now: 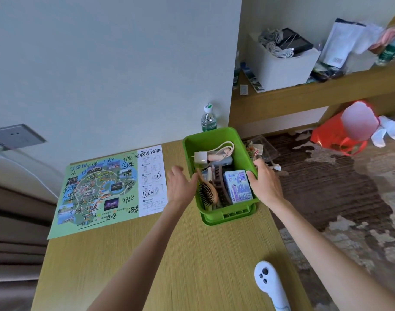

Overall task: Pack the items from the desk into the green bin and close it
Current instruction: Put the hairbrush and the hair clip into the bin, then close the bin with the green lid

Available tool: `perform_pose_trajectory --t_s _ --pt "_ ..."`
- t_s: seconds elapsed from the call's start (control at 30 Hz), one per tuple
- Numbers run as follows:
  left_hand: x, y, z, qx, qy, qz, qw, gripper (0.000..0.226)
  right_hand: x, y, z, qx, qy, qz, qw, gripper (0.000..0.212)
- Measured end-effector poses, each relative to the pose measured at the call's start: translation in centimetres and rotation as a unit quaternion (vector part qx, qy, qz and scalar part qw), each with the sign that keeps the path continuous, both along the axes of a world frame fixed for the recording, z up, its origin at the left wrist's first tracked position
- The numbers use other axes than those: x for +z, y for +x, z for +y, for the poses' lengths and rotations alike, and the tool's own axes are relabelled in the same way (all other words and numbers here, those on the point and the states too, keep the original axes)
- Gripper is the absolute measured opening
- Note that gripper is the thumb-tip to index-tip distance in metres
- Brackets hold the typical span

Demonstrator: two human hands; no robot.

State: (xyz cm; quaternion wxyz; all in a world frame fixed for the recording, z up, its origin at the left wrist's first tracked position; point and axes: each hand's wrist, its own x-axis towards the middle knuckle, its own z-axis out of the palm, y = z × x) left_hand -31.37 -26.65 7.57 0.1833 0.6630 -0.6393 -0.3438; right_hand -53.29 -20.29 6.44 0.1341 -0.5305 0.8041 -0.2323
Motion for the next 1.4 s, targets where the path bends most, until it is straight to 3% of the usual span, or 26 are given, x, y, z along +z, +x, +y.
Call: perform_pose_trajectory --t_s 0.07,0.17,0.33,0.53,0.77,0.97,1.2,1.33,1.4 --pt "-0.4 0.0 -0.1 -0.007 0.048 0.059 0.997 0.030 -0.1 0.3 -0.2 -0.007 -0.009 0.002 1.000 0.017" --pt "0.0 0.3 -0.2 -0.021 0.027 0.071 0.997 0.014 0.0 0.8 -0.1 -0.021 -0.026 -0.012 0.999 0.013" --pt "1.3 2.6 -0.3 -0.018 0.018 0.084 0.996 0.018 1.3 2.6 0.2 -0.025 -0.063 -0.045 0.997 0.009" --pt "3.1 8.2 0.8 0.011 -0.066 0.071 0.995 0.015 3.4 8.4 0.2 0.001 -0.116 -0.074 0.990 0.014" --pt "2.1 17.3 5.3 0.079 -0.114 0.054 0.989 0.017 1.8 17.5 2.3 0.072 -0.071 -0.153 0.983 0.010" --pt "-0.7 23.7 10.8 0.116 -0.085 0.045 0.989 0.015 -0.5 23.2 6.8 0.102 -0.061 -0.149 0.982 0.015" --pt "-3.4 25.6 13.8 0.129 -0.077 0.061 0.987 0.008 -1.6 24.1 9.1 0.159 -0.036 -0.093 0.982 0.013" --pt "-3.9 25.7 13.9 0.139 -0.082 0.061 0.985 0.007 -1.4 22.2 7.9 0.183 -0.067 -0.142 0.971 0.031" --pt "-4.2 25.6 14.1 0.142 -0.086 0.071 0.984 0.007 -1.8 20.5 6.9 0.175 -0.057 -0.101 0.978 0.029"
